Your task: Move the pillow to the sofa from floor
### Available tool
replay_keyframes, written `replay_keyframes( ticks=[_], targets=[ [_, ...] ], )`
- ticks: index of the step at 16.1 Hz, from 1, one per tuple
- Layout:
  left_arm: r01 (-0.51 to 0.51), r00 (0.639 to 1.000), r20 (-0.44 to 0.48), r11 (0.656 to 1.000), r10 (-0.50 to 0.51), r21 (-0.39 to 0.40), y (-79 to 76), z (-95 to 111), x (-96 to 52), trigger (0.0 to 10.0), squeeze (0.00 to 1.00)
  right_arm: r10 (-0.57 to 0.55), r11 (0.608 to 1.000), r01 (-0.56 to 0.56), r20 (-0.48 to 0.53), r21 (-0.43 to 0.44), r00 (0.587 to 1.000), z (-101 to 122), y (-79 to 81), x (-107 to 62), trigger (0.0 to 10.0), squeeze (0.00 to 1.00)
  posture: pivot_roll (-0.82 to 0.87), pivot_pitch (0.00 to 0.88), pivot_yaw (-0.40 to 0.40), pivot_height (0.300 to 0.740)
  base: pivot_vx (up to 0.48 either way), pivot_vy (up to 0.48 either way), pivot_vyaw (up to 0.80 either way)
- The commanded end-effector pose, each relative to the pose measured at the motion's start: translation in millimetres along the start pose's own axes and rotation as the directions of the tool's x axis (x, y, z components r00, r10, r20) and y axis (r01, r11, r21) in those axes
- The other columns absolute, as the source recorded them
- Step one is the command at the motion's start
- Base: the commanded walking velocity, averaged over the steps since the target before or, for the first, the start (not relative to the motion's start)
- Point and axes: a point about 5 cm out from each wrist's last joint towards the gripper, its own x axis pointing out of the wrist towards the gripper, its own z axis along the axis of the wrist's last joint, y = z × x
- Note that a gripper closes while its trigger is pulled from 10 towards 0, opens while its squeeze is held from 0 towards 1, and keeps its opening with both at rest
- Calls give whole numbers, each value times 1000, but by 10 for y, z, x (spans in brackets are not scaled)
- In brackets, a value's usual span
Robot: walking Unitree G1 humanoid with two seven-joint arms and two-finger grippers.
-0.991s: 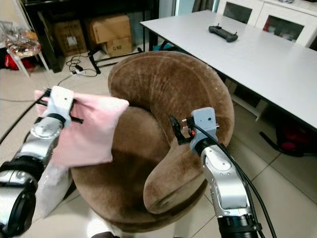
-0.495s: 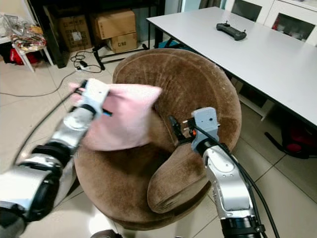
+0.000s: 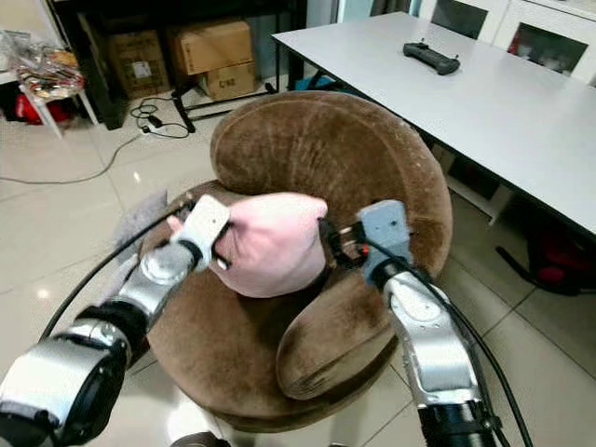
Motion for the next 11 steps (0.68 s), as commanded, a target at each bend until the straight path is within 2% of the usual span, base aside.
replay_keyframes(
  ticks=[1,2,4,6,7,9,10,11],
  targets=[
    [-16,1000,12,999,17,-32,16,23,6,10000,0,20,999,-20,17,-29,1000,45,18,39,10000,0,-66,0,12,740,0,0,0],
    [-65,998,1,997,65,-35,26,12,7,10000,0,30,999,-29,16,-43,999,49,37,63,10000,0,-71,0,11,740,0,0,0],
    [-200,980,-40,973,196,-113,150,70,37,10000,0,18,998,-19,-5,-63,1000,55,11,104,10000,0,-87,0,18,740,0,0,0],
    [-253,967,-54,950,248,-181,239,149,60,10000,0,-4,997,2,-20,-77,1000,37,-31,100,10000,0,-102,0,30,740,0,0,0],
    [-230,973,-42,947,226,-224,224,224,92,10000,0,-42,996,39,-35,-77,999,15,-77,89,10000,0,-110,0,38,740,0,0,0],
    [-94,994,36,963,107,-253,58,443,181,10000,0,-98,993,94,-52,-68,994,-16,-139,66,10000,0,-130,0,58,740,0,0,0],
    [-31,996,73,960,53,-278,-15,540,213,10000,0,-118,992,114,-56,-60,991,-22,-156,57,10000,0,-135,0,62,740,0,0,0],
    [-1,996,86,962,26,-272,-48,587,227,10000,0,-124,991,121,-54,-56,991,-16,-154,43,10000,0,-138,0,69,740,0,0,0]
  ],
)
